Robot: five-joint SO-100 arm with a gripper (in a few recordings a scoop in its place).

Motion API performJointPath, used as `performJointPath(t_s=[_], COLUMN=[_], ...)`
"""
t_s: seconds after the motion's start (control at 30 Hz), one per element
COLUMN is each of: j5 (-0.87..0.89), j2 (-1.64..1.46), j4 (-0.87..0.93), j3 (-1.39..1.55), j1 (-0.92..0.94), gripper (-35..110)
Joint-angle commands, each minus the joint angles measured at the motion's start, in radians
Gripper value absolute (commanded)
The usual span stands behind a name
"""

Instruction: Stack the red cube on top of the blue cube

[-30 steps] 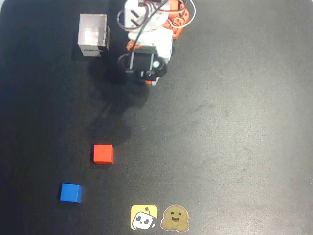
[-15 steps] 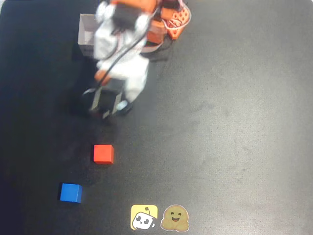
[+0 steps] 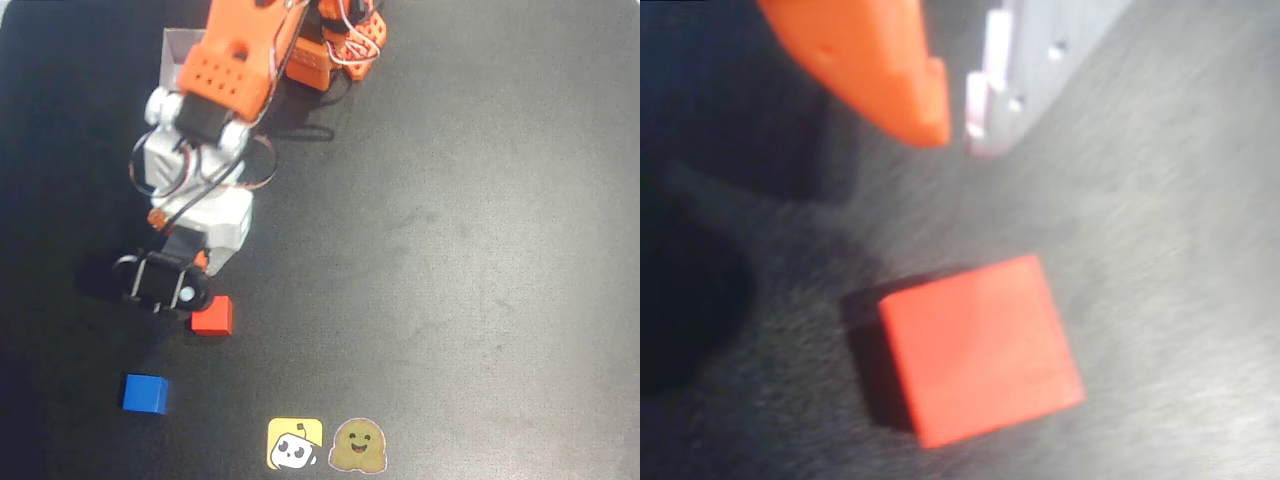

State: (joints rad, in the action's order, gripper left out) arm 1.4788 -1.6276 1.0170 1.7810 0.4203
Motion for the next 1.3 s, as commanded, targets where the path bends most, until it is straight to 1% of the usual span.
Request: performJointPath(t_s=[0.0,0.2,0.5,0.73,0.9,1.0,1.1,1.27], j5=[0.003,0.014,0.014,0.044,0.069,0.08,0.101,0.109], j2=[0.023,0.086,0.158,0.161,0.156,0.156,0.146,0.121], j4=[-0.021,-0.069,-0.069,-0.08,-0.08,-0.091,-0.107,-0.193], j3=[-0.066,-0.086,-0.206,-0.201,-0.19,-0.178,-0.147,-0.064], j1=[-0.006,-0.011,-0.021,-0.046,-0.074,-0.092,-0.112,-0.133], gripper=[0,0,0,0,10,19,21,25])
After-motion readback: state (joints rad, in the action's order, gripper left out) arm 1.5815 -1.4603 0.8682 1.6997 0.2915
